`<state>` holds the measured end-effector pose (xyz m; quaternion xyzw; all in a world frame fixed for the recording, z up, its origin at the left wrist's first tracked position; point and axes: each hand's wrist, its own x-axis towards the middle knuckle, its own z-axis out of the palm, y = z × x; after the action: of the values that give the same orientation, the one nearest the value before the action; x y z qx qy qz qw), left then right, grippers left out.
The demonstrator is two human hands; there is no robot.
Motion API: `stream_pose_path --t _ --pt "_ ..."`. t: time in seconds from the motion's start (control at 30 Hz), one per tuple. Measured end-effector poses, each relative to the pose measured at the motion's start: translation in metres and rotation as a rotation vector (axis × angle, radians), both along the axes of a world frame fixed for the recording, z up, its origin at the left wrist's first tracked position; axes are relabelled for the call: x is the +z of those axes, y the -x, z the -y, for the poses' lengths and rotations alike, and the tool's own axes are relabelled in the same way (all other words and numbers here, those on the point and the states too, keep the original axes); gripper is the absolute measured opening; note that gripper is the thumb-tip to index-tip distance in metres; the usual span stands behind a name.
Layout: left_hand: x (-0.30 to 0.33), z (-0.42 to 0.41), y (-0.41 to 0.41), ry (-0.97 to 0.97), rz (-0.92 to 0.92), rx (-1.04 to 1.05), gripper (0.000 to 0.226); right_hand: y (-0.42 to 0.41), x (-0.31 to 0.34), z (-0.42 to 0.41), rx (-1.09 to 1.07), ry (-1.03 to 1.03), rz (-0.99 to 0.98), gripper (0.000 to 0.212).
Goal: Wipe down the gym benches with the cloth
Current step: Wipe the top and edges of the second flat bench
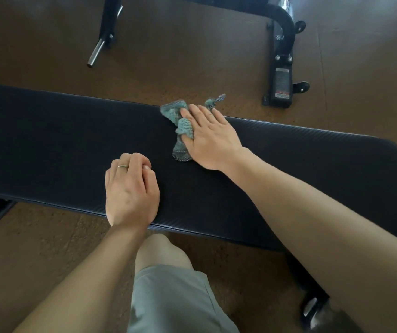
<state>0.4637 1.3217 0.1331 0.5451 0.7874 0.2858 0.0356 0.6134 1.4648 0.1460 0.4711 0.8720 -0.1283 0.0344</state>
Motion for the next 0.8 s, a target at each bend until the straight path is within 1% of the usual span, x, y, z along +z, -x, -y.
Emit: stream_pose_path --t 0.07,0.17,0.23,0.3,0.37,0.43,0.5,0.53,0.6,0.67,0.73,0.8 --pt "0.001 0.002 -0.001 -0.003 0.016 0.002 0.02 -0.034 0.003 -0.004 -0.102 -0.008 -0.029 0.061" --pt "0.002 0.003 0.0 -0.002 0.019 -0.002 0.018 -0.107 0.009 -0.006 -0.28 -0.008 -0.03 0.045" --pt "0.001 0.002 0.0 0.005 0.0 -0.004 0.019 -0.143 0.013 -0.001 -0.346 0.033 0.022 0.047" --pt "0.0 0.001 0.0 0.008 -0.01 0.001 0.019 -0.15 0.012 -0.002 -0.393 0.049 0.067 0.049" --pt "0.0 -0.001 -0.002 0.011 -0.021 0.01 0.017 -0.124 0.01 -0.007 -0.421 0.052 0.119 0.051" --pt "0.0 -0.001 -0.003 0.019 -0.03 0.012 0.016 -0.076 0.008 -0.006 -0.359 0.016 0.133 0.054" --pt "0.001 -0.002 -0.002 0.025 -0.024 0.015 0.016 -0.018 0.003 0.003 -0.23 -0.03 0.11 0.065" --pt "0.001 -0.002 -0.002 0.027 -0.019 0.014 0.015 0.008 0.001 0.009 -0.172 -0.024 0.095 0.07" --pt "0.001 -0.002 -0.002 0.036 -0.02 0.013 0.017 0.038 0.001 0.017 -0.086 0.015 0.088 0.073" --pt "0.001 -0.002 -0.001 0.039 -0.022 0.011 0.017 0.03 0.003 0.018 -0.044 0.018 0.069 0.071" --pt "0.001 -0.001 -0.001 0.031 -0.009 0.011 0.016 0.001 0.004 0.019 -0.026 -0.001 0.04 0.068" --pt "0.001 0.001 -0.001 0.026 -0.002 0.009 0.018 -0.036 0.003 0.022 -0.075 -0.003 0.037 0.066"
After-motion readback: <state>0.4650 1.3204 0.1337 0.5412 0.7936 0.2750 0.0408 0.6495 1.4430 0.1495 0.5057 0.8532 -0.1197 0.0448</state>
